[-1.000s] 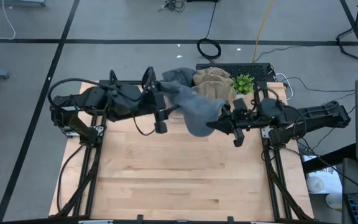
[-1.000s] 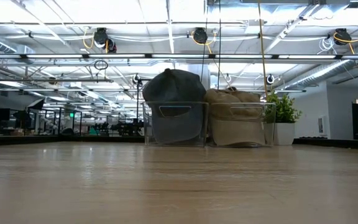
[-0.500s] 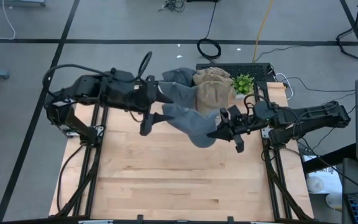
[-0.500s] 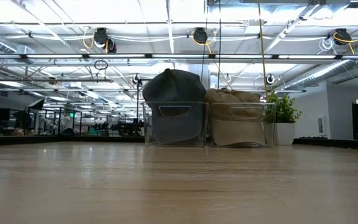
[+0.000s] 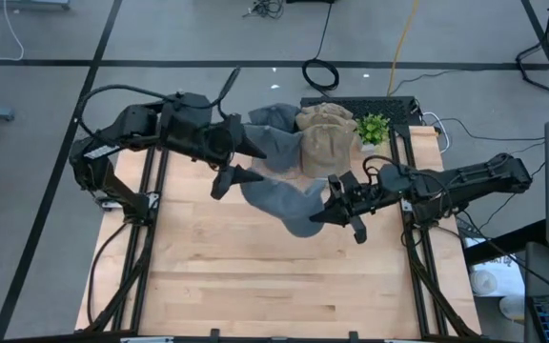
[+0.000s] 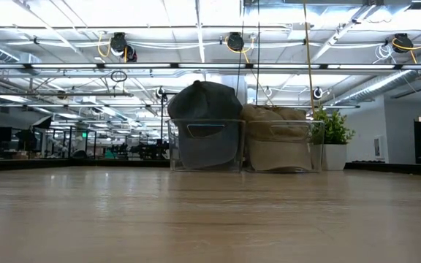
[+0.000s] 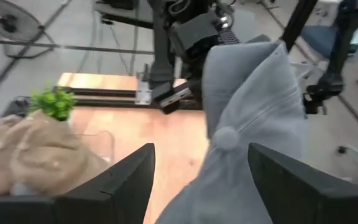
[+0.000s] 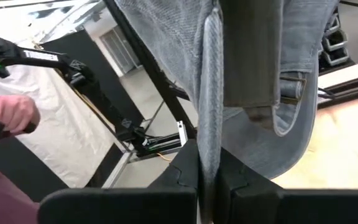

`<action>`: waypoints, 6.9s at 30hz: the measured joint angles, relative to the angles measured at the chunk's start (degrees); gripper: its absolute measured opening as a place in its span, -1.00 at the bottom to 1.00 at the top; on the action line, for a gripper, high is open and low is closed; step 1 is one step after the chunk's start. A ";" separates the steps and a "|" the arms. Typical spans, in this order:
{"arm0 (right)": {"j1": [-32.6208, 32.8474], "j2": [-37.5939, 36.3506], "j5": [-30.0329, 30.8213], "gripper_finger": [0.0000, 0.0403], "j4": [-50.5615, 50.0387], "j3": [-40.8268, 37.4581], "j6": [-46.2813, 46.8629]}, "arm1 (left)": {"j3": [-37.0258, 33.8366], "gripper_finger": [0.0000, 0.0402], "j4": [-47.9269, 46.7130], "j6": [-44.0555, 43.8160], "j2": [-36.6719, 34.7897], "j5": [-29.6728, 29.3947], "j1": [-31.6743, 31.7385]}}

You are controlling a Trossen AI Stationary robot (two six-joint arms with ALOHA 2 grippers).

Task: Pick & Place hat
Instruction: Put the blue cap into the left transparent bin

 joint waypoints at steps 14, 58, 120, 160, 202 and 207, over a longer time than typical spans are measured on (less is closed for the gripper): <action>0.09 0.16 0.18 -1.00 0.08 0.00 0.58 | 0.02 0.33 2.37 0.62 5.50 10.02 0.33; 0.07 -9.93 13.91 -0.35 -6.04 0.09 -8.53 | -0.01 -0.88 -7.09 13.94 -0.61 12.16 4.82; 0.03 -16.91 18.35 -0.30 2.44 0.04 -20.07 | -0.04 -0.88 -7.84 37.17 19.16 -21.15 12.66; 0.03 -16.78 18.37 -0.30 2.44 0.02 -21.60 | -6.14 0.32 -7.37 15.54 12.08 2.91 15.36; 0.07 -16.21 18.33 -0.30 2.46 0.02 -21.56 | -28.68 -0.99 8.38 18.91 13.28 0.37 20.47; 0.07 -16.21 18.33 -0.30 2.46 0.02 -21.56 | -28.68 -0.99 11.94 18.32 13.28 -0.83 24.80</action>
